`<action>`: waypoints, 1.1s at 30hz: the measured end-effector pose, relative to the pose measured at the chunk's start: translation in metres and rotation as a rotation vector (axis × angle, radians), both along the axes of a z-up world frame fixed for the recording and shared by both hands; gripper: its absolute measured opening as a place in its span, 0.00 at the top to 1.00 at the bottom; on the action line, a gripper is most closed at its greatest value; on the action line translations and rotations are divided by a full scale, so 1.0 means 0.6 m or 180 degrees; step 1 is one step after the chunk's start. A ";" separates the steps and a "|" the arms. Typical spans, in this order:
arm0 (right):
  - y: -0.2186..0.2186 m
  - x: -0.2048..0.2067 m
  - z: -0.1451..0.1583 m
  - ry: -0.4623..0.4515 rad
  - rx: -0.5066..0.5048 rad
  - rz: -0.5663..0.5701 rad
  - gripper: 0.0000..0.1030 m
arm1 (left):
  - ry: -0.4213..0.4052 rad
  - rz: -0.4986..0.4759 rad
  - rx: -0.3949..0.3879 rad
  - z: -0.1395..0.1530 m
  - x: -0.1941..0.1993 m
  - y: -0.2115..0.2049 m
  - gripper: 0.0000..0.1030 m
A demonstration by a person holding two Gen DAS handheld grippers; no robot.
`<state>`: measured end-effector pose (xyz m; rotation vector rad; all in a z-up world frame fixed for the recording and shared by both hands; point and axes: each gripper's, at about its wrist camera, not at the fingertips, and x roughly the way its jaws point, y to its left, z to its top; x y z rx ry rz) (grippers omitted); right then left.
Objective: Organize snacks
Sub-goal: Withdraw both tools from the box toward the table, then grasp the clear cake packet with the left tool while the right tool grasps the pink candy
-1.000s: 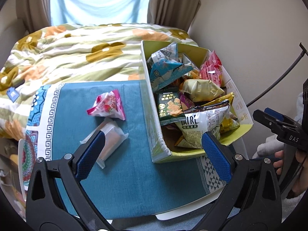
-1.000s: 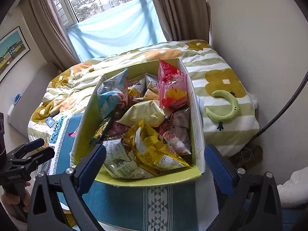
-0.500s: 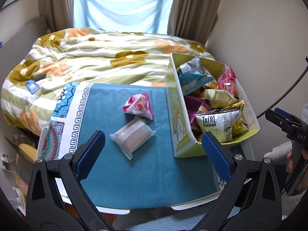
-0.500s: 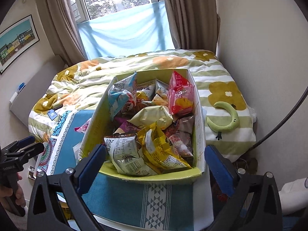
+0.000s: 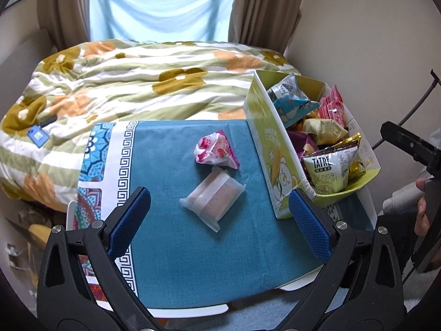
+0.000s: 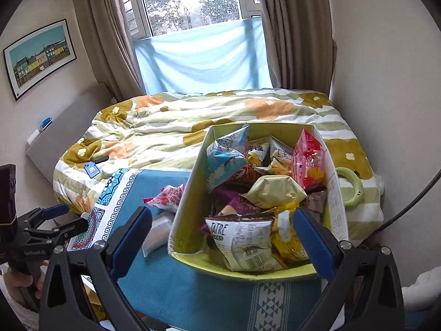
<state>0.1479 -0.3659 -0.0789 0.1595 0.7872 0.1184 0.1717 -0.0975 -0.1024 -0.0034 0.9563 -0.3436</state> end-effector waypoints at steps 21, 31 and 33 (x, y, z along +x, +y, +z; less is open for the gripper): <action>0.198 0.050 -0.093 0.0206 -0.0006 -0.0402 0.01 | 0.0586 -0.1087 0.0056 -0.209 0.115 0.010 0.03; 0.245 0.052 -0.125 0.0021 -0.0078 -0.0513 0.01 | 0.0496 -0.1312 -0.0058 -0.289 0.143 -0.031 0.04; 0.250 0.052 -0.132 0.0028 -0.0060 -0.0540 0.01 | 0.0486 -0.1351 -0.0072 -0.299 0.148 -0.040 0.11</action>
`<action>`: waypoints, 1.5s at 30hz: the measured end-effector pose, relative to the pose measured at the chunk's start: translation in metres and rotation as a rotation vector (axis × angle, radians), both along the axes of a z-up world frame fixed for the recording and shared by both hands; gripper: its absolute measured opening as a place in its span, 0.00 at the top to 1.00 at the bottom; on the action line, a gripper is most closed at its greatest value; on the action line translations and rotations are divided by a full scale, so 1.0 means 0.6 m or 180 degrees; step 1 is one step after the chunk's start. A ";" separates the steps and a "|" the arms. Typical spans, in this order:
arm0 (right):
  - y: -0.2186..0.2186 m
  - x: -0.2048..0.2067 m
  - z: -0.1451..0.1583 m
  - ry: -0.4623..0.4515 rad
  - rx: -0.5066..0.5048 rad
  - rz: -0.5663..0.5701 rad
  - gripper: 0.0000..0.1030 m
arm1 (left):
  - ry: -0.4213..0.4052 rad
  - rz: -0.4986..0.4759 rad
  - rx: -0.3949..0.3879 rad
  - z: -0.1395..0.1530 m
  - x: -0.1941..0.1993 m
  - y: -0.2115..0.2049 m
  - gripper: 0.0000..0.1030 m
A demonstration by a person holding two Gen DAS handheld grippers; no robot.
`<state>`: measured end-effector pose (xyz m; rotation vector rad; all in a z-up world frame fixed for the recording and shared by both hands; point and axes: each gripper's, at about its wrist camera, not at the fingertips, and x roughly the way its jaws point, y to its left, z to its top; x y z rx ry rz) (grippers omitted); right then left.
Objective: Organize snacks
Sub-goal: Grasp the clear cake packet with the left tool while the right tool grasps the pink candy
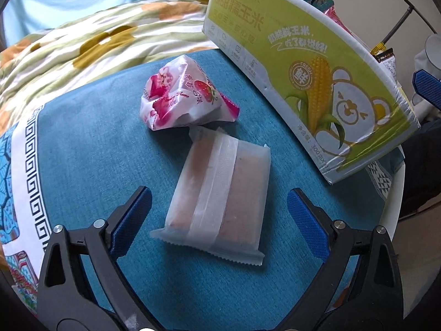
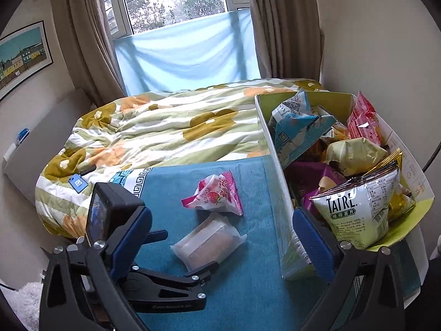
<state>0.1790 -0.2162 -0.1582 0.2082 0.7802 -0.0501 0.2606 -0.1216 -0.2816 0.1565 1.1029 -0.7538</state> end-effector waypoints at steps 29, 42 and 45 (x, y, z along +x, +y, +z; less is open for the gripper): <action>0.067 0.166 -0.107 0.0389 -0.0218 0.0353 0.01 | 0.0130 0.0742 0.0260 -0.010 0.079 0.191 0.37; 0.042 0.235 -0.212 0.0840 -0.0266 0.0375 0.02 | 0.0184 0.0888 0.0387 -0.015 0.104 0.194 0.37; 0.040 0.232 -0.214 0.0844 -0.0255 0.0434 0.04 | 0.0167 0.0893 0.0406 -0.015 0.099 0.193 0.37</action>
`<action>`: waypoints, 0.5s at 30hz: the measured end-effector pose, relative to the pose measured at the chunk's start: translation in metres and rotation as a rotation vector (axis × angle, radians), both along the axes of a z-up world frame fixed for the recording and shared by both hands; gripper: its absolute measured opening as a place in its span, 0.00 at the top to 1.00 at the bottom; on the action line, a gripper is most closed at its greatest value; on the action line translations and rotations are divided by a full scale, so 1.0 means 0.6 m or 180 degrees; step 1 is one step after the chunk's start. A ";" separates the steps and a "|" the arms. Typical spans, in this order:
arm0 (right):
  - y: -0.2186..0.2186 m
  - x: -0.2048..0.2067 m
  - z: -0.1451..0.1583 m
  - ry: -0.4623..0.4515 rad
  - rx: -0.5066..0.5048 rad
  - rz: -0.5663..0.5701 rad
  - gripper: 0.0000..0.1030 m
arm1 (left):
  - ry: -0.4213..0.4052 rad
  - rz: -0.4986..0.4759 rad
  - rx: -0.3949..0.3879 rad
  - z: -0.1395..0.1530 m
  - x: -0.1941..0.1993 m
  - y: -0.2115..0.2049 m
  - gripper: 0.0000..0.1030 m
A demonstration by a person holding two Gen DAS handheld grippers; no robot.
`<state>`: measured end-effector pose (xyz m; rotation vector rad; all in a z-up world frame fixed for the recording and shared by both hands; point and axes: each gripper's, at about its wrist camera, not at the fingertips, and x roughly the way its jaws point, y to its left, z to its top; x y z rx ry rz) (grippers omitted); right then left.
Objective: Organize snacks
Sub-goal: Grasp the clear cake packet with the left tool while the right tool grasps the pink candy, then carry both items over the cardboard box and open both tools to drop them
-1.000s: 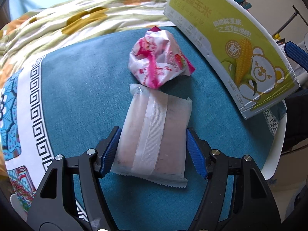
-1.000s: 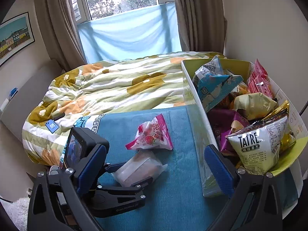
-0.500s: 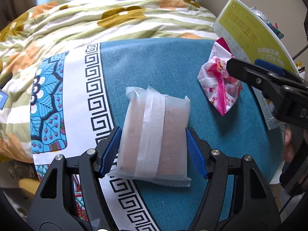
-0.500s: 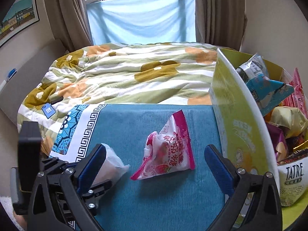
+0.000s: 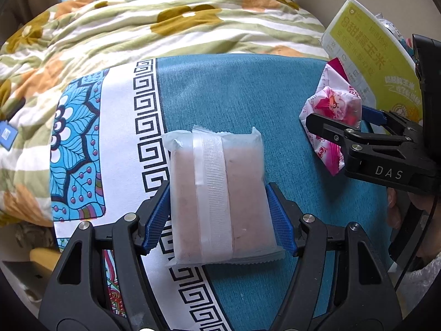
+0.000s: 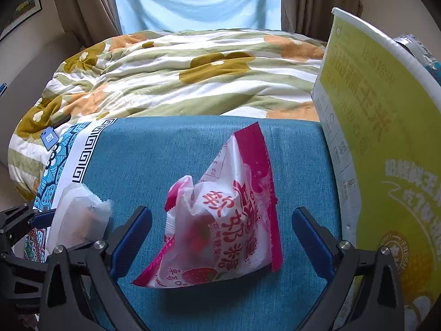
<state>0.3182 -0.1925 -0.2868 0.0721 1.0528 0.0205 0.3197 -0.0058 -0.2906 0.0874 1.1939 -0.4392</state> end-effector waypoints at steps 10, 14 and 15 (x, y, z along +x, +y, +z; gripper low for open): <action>0.009 -0.005 -0.011 0.0045 0.0019 0.0234 0.32 | -0.0111 -0.0070 0.0142 0.002 -0.013 -0.014 0.41; 0.013 -0.019 -0.006 0.0034 0.0063 0.0226 0.46 | -0.0085 -0.0046 0.0057 0.009 -0.020 -0.011 0.42; 0.013 -0.021 -0.006 0.0042 0.0060 0.0212 0.47 | -0.0100 -0.0040 0.0022 0.014 -0.021 -0.009 0.42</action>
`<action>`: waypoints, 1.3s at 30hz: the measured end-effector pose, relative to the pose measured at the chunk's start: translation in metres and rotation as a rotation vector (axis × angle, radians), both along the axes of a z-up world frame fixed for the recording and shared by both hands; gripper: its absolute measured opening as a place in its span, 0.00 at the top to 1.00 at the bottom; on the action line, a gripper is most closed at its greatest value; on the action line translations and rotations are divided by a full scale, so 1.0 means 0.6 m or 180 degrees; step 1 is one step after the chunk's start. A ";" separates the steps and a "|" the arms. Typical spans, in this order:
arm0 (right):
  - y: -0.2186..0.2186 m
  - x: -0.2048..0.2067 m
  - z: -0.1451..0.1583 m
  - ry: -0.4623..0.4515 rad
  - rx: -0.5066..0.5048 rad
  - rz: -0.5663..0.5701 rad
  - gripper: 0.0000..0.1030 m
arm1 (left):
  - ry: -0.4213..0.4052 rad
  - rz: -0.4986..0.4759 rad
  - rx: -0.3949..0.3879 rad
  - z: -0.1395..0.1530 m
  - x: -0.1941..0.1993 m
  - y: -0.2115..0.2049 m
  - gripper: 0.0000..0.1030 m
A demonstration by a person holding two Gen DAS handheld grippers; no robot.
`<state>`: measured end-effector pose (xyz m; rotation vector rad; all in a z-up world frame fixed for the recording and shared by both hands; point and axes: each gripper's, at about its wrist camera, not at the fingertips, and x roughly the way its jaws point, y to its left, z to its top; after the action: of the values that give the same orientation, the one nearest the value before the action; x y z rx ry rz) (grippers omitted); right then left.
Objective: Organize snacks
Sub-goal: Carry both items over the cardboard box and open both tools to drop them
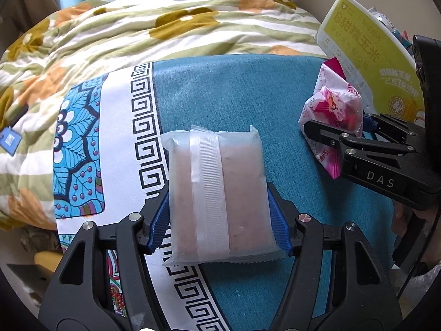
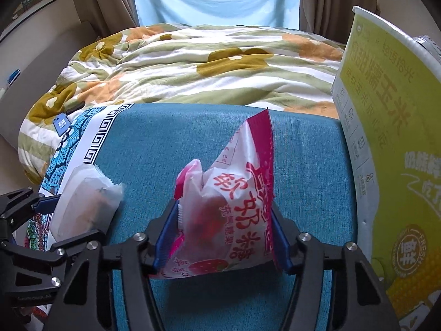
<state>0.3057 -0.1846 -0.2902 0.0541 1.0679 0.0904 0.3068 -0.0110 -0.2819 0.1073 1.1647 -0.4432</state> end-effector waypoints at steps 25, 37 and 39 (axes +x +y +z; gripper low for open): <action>-0.169 -0.177 0.338 -0.0861 0.0144 -0.0423 0.48 | -0.0792 -0.0273 -0.0537 0.359 -0.074 -0.247 0.42; -0.390 -0.204 0.343 -0.0823 0.0187 -0.0394 0.48 | -0.0475 -0.0002 -0.0448 0.280 -0.096 -0.467 0.39; -0.409 -0.203 0.332 -0.0787 0.0214 -0.0305 0.48 | -0.0507 0.0112 -0.0371 0.274 -0.105 -0.475 0.25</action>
<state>0.1842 -0.4298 -0.0912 0.1508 0.8140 0.0449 0.2440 -0.2959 -0.1175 0.0205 0.9807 -0.4620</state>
